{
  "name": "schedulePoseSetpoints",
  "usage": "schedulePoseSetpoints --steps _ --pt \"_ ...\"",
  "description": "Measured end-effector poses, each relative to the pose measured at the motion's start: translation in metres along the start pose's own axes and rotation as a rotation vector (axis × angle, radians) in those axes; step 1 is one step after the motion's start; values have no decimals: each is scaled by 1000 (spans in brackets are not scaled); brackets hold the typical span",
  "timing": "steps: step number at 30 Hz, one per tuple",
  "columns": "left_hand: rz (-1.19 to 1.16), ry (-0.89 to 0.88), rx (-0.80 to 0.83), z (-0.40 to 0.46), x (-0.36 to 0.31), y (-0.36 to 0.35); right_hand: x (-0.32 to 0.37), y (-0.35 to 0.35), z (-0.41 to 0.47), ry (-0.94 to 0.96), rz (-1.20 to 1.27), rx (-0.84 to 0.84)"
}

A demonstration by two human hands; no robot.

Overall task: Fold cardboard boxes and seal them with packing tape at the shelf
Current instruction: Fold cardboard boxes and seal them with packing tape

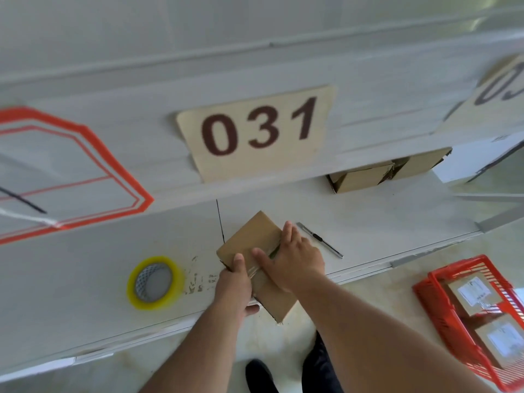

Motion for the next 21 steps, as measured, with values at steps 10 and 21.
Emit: schedulePoseSetpoints --steps 10,21 --pt "-301 26 152 -26 6 -21 31 40 -71 421 -124 -358" --pt "78 -364 -42 -26 -55 -4 37 -7 -79 573 -265 -309"
Point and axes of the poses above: each hand's wrist, its own z-axis towards the middle knuckle, its own y-axis out of the back of the hand, x = y × z, the point moved 8 cm from there along z, towards the middle knuckle, and after that the axes turned 6 degrees about y, right-handed, at the moved point
